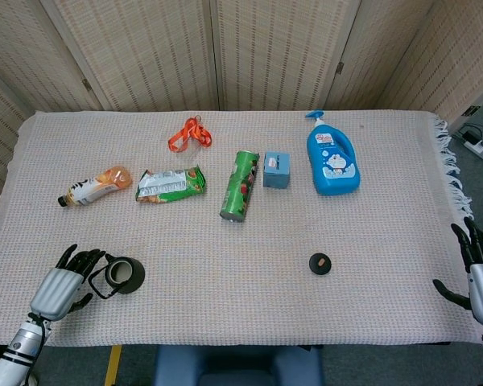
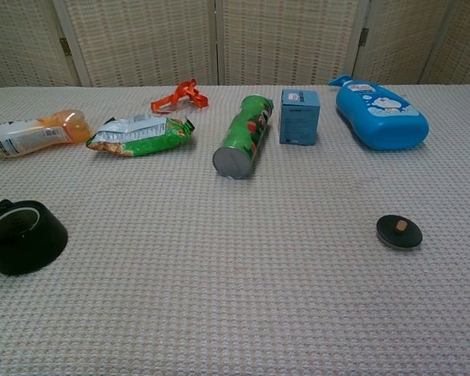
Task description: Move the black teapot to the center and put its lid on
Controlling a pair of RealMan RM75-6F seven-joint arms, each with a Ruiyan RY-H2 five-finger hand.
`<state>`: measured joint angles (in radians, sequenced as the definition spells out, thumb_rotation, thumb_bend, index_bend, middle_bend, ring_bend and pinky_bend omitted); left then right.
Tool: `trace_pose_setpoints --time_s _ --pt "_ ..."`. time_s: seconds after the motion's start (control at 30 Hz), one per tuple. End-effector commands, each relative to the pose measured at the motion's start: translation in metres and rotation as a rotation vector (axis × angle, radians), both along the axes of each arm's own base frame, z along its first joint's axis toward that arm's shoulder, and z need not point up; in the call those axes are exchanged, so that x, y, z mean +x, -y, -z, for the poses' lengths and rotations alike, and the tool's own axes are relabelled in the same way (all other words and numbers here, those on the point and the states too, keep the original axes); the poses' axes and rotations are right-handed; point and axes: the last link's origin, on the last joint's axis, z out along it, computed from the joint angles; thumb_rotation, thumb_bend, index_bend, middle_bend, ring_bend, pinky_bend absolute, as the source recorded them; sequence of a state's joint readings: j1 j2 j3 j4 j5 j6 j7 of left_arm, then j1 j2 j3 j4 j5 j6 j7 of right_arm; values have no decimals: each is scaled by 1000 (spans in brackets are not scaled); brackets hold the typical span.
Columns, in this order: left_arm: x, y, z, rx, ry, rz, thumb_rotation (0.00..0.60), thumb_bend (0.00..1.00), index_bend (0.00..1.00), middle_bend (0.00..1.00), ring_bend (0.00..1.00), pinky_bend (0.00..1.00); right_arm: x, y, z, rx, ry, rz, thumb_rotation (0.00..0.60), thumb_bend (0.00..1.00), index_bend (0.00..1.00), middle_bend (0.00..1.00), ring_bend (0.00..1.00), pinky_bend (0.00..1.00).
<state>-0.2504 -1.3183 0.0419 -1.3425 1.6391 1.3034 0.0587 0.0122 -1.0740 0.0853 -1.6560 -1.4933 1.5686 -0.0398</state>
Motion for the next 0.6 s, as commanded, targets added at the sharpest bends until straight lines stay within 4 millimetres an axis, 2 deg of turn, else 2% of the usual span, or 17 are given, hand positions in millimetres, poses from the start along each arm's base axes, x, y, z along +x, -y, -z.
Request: trace_pose_setpoints --time_s 0.03,0.3,0.6 --pt "3 -2 6 -14 7 18 600 232 66 85 122 0 -1 0 0 -1 1 2 600 183 0 0 94 0" --pt "8 -13 14 -7 45 44 600 233 105 102 151 0 -2 -1 -1 -7 6 6 600 183 0 0 95 0" --pt "18 -20 10 30 137 98 600 252 241 237 257 30 -2 0 0 1 8 6 600 183 0 0 94 0"
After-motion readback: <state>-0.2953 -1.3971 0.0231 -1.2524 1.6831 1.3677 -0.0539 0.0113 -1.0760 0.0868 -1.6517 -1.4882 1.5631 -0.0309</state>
